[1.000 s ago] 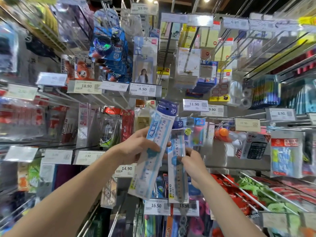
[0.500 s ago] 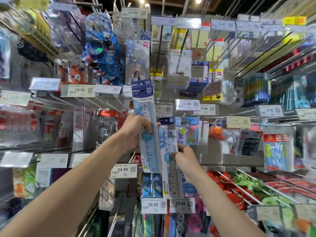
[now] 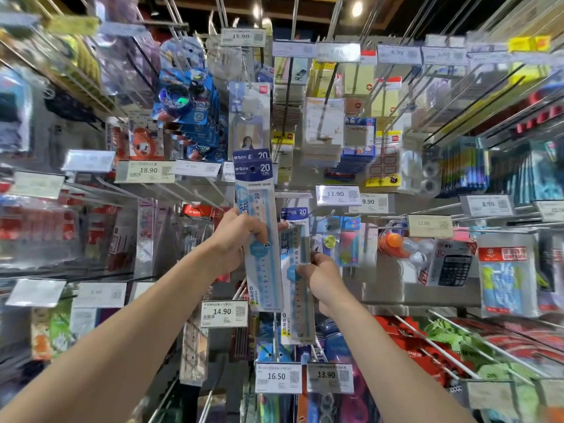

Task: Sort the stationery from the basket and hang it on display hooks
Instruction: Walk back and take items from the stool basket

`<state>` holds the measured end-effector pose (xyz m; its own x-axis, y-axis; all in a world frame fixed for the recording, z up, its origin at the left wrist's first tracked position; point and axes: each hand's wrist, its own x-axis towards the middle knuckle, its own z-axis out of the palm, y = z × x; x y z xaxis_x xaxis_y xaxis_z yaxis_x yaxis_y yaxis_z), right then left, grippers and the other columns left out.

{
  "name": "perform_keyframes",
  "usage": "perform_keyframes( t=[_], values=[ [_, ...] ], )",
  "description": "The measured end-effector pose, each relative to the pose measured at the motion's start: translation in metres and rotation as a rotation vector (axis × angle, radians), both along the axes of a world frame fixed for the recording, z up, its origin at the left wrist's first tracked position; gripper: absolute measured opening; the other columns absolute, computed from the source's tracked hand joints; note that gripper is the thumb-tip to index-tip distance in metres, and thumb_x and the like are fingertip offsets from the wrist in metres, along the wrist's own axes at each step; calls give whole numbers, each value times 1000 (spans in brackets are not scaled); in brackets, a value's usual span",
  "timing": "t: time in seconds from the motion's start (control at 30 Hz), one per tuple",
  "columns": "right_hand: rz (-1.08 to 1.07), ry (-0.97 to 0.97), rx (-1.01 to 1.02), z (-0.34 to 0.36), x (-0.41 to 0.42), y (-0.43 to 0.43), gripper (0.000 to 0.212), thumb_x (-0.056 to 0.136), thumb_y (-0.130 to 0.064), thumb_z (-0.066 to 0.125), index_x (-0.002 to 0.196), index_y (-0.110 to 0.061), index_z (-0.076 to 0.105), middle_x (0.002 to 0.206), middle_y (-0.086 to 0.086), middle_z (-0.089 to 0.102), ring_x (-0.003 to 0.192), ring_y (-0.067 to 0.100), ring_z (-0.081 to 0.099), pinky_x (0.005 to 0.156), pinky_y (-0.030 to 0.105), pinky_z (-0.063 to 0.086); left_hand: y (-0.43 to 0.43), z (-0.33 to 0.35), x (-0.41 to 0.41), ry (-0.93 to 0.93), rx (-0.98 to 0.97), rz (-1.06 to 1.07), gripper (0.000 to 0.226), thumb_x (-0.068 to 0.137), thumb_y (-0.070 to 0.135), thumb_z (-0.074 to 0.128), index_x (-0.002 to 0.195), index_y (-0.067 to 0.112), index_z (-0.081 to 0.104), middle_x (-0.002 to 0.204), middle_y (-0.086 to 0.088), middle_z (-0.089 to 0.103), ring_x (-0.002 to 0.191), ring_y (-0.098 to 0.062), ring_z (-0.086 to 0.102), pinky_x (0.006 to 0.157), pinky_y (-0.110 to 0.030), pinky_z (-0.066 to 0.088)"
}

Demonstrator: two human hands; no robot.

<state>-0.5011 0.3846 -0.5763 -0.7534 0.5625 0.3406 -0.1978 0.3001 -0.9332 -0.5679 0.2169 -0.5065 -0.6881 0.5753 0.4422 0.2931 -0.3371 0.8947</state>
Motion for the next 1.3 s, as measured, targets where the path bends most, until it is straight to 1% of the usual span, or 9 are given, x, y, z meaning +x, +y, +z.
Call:
perform_keyframes(
  t=[0.3,0.4,0.47,0.67,0.77,0.9,1.0,1.17,1.3],
  values=[
    [-22,-46,-37,7,-12,-3,12,103,-5,52,108,-14,58,93,-2,64,80,12,57,58,26,41,3,-3,-2,48,-7,-20,54,80,-23,43,126,2,56,115,-21,75,112,-26,73,94,-49,54],
    [-39,-74,-59,-2,-21,-6,21,103,-10,52,123,-8,57,105,8,66,96,25,62,83,37,54,2,-5,-2,53,2,-34,53,81,-23,41,124,3,57,116,-23,74,111,-28,73,87,-46,54],
    [-52,-73,-81,-5,-25,-8,31,102,-12,53,133,-7,52,116,13,64,106,31,60,96,42,50,3,-5,-2,52,0,-36,55,81,-24,41,125,6,57,117,-24,73,110,-27,74,85,-45,54],
    [-171,-166,16,11,-44,0,22,99,-12,58,119,-4,55,110,11,59,98,26,55,83,32,44,3,-7,-13,41,-5,-42,54,80,-23,44,130,-5,55,115,-25,73,110,-31,73,97,-54,53],
    [-308,-177,105,14,-44,3,13,98,-18,62,101,-5,59,98,11,61,97,27,61,78,29,44,4,-10,-15,8,32,-68,55,82,-24,44,133,-4,51,118,-29,71,109,-36,73,91,-53,57],
    [-411,189,258,10,-23,-6,8,101,-16,57,95,-12,57,92,0,63,87,23,61,74,35,49,3,-10,-12,-7,44,-122,51,87,-23,45,133,1,50,121,-28,70,109,-37,73,81,-47,58],
    [-237,464,392,10,-2,-30,18,103,-15,53,95,-28,63,90,-12,66,84,6,62,72,21,52,3,-9,-12,6,26,-118,45,85,-21,49,127,-5,55,117,-25,72,110,-40,71,85,-49,57],
    [-172,429,624,4,-5,-44,27,97,-16,64,123,-24,68,108,-10,65,99,3,59,91,23,53,7,-10,-10,7,32,-8,39,82,-20,53,119,-8,60,107,-24,72,98,-39,71,71,-41,61],
    [-249,414,685,-5,-8,-53,49,89,-23,76,135,-13,61,122,-3,49,109,-1,47,98,3,37,6,-9,-10,-10,37,3,42,82,-20,55,121,-5,61,113,-24,72,97,-36,74,69,-38,61]
  ],
)
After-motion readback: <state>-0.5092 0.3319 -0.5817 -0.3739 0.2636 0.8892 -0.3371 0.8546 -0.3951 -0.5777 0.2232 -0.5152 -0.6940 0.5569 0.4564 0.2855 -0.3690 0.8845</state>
